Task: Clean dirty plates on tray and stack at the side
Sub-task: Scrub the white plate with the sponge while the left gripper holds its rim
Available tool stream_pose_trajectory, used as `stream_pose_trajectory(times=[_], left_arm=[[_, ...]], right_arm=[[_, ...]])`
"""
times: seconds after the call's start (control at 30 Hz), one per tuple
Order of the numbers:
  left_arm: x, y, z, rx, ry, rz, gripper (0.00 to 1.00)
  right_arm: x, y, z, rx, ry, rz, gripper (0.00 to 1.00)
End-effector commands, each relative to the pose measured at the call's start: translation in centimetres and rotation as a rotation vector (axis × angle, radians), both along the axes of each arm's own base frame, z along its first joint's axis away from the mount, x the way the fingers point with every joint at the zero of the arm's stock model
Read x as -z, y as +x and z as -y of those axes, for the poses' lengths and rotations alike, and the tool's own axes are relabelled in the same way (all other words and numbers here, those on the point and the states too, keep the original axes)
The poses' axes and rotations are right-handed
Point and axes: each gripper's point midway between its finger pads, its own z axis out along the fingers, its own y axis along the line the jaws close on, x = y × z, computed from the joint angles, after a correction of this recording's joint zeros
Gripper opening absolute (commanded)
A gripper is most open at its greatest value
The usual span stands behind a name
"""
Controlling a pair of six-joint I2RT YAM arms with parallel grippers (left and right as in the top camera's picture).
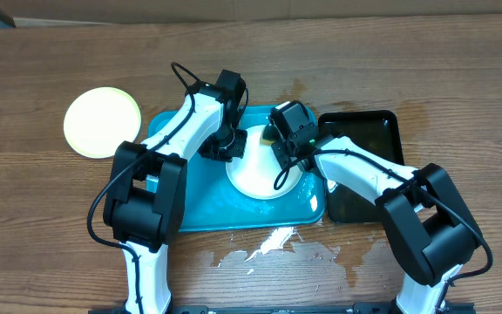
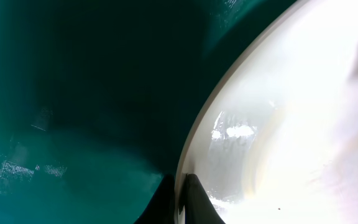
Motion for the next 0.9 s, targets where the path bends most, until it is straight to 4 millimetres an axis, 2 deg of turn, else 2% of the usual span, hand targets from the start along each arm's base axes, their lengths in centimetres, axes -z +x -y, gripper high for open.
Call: stream_pose_trajectory(times=[0.0,0.23,0.3,0.37,0.43,0.57,0.73,0.87], left_arm=[[1.0,-0.5,-0.8,0.039,0.052,-0.017,0.04],[1.0,-0.7,-0.8,0.039,0.055,-0.024,0.04],[1.0,-0.7,-0.8,0.038,0.054,-0.024,0.04],[1.0,-0.7,-0.8,0.035,0.055,-0.024,0.04],[1.0,-0.7,-0.8,0.035,0.054,-0.024,0.04],[1.0,-0.7,-0.8,0.035,0.055,-0.023,0.04],[1.0,-0.7,-0.8,0.035,0.055,-0.023,0.04],[1.0,-0.7,-0.8,0.035,0.055,-0.023,0.04]], right_arm=[[-1.1,0.4,-0.9,-0.009,0.065,-0.002,0.04],[-9.4,1.6,-1.9,-0.001,0.163,0.114,0.04],[-10.9,1.2,-2.0,-0.013,0.191,0.125,0.04],[-11.5,0.6,-2.2,-0.026,0.208,0.115,0.04],[-11.2,0.3,-2.1,-0.028,0.202,0.097,0.04],[-9.3,-0.1,-1.8,-0.026,0.181,0.062,0.04],[-6.2,0.3,-2.1,-0.023,0.156,0.02,0.04],[-3.9,-0.5,-3.5,-0.064,0.201,-0.061,0.04]])
